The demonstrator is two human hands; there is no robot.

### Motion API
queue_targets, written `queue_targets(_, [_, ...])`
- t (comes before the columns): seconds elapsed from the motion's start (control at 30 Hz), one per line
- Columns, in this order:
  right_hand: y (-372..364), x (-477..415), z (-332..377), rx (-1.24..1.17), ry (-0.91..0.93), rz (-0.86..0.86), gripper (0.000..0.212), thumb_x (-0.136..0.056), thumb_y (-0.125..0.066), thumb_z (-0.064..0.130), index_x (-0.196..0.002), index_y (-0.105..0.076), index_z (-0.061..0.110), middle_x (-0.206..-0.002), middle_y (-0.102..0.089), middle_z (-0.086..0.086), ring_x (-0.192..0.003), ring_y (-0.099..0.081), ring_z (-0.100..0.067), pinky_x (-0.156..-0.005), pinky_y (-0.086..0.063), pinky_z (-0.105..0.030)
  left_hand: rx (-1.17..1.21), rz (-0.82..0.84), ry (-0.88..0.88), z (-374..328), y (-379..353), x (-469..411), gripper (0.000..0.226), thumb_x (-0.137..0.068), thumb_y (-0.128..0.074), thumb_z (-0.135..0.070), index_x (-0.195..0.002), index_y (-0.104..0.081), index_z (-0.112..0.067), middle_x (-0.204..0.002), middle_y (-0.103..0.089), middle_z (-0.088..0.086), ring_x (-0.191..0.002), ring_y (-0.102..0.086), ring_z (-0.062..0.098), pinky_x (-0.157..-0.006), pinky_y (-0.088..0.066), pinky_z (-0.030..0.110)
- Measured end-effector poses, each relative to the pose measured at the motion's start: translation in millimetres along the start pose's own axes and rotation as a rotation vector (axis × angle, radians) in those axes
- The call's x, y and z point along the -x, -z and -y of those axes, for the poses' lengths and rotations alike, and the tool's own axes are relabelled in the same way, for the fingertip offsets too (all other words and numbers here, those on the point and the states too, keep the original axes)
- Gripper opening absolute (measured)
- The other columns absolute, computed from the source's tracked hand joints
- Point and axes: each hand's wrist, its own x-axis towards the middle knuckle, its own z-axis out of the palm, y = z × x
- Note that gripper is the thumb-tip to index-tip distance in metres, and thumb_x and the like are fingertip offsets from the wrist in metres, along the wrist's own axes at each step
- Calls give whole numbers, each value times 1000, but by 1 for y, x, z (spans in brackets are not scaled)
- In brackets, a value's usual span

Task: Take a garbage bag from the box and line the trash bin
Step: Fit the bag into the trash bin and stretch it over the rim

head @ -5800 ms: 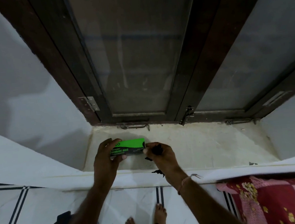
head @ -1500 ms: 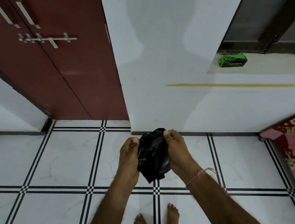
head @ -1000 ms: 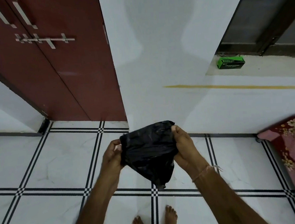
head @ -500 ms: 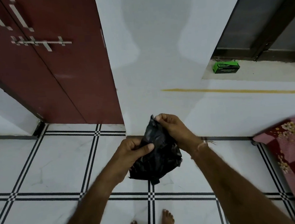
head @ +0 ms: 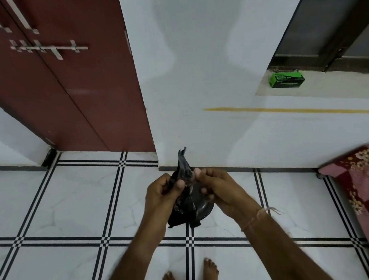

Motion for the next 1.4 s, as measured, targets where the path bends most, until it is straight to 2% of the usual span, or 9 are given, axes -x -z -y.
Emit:
queue_targets(0.13, [-9,6,-2,12,-114,73,42,-94,-64,51,-95,-71,10,-82,-65,-7,-55,-47,-9,-41,-32,-18,-38,-33,-1,8,3,3,35,-79,-81,-40,-82,-65,-9,-78,-68,19,-75,-65,20,-70,-53,37])
queue_targets(0.27, [-20,2,-11,70,-144,106,28,-90,-72,36,-92,-70,8,-61,-53,2,-51,-41,-6,-38,-30,-15,-238,-18,-4,8,-5,3,25,-79,-85,-12,-74,-65,-26,-68,-72,-9,-67,-67,5,-65,-53,21])
queue_targets(0.53, [-21,1,-19,-68,-144,148,35,-99,-60,39,-106,-67,6,-70,-62,-2,-58,-54,-10,-47,-43,-18,-196,-49,28,14,3,4,14,-84,-82,-15,-81,-68,-19,-73,-75,-5,-71,-70,8,-68,-53,24])
queue_targets(0.67, [-21,1,-17,10,-127,191,25,-88,-74,36,-84,-68,12,-65,-59,-2,-53,-51,-10,-50,-47,-18,-276,-26,35,19,5,2,17,-79,-85,-20,-88,-74,-28,-82,-78,-9,-79,-74,5,-69,-55,20])
queue_targets(0.9, [-15,-13,-26,-267,-238,12,18,-102,-57,24,-94,-60,8,-60,-65,-4,-46,-58,-8,-35,-39,-15,175,-34,72,19,16,11,45,-104,-54,-40,-105,-60,4,-109,-71,27,-105,-69,48,-86,-58,66])
queue_targets(1.1, [9,-28,-31,-544,-303,-96,20,-105,-50,25,-98,-58,8,-52,-55,-2,-38,-47,-7,-37,-42,-18,648,-230,344,32,47,-5,59,-103,-41,-45,-122,-65,6,-116,-73,26,-102,-75,33,-77,-64,43])
queue_targets(1.23, [32,-31,-37,-42,-130,18,27,-98,-65,24,-105,-70,-1,-68,-52,1,-50,-39,-7,-48,-34,-20,691,-386,496,39,72,-18,71,-105,-32,-53,-67,-82,-21,-94,-76,20,-90,-71,39,-67,-60,57])
queue_targets(1.33, [44,-35,-39,319,-44,-16,22,-96,-67,20,-91,-69,0,-56,-50,5,-49,-41,-7,-48,-33,-18,744,-486,507,37,90,-29,57,-107,-29,-51,-90,-71,-15,-103,-69,20,-96,-62,38,-81,-48,63])
queue_targets(1.4, [58,-39,-35,175,-117,-99,31,-99,-62,30,-83,-63,4,-60,-43,-1,-50,-34,-9,-44,-30,-18,791,-564,482,41,106,-34,58,-109,-29,-46,-94,-73,-12,-121,-66,18,-103,-62,34,-97,-42,58])
